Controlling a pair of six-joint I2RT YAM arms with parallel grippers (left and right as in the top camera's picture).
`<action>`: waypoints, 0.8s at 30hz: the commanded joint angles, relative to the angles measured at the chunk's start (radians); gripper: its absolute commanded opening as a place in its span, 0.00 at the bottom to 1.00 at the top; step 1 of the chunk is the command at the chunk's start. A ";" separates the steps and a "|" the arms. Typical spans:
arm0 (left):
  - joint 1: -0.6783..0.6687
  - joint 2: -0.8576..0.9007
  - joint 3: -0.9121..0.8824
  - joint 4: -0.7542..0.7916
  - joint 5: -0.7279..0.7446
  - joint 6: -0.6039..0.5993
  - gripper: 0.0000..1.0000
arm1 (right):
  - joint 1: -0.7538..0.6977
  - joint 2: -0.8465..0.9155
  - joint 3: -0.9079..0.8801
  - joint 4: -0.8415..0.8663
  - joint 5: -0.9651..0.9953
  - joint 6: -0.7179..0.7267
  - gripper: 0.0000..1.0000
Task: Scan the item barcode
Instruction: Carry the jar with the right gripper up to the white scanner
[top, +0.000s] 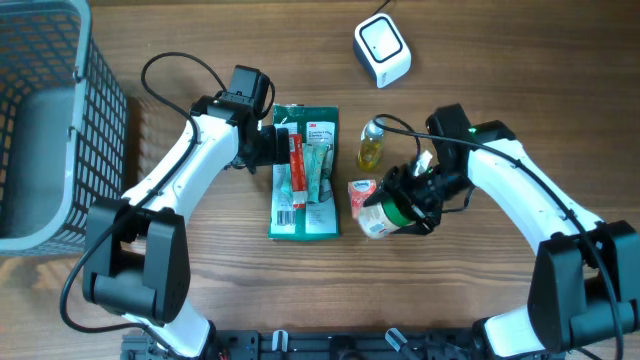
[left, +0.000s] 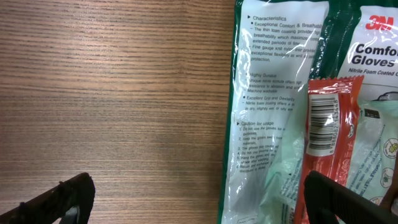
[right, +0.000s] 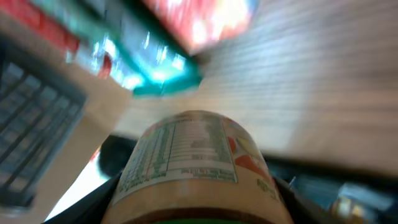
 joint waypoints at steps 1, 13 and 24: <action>-0.003 -0.017 -0.006 0.000 -0.006 -0.002 1.00 | 0.002 -0.024 0.023 0.055 0.278 0.007 0.05; -0.003 -0.017 -0.006 0.000 -0.006 -0.002 1.00 | -0.092 -0.024 0.395 -0.181 0.443 -0.386 0.06; -0.003 -0.017 -0.006 0.000 -0.006 -0.002 1.00 | -0.092 -0.009 0.620 0.167 0.681 -0.381 0.20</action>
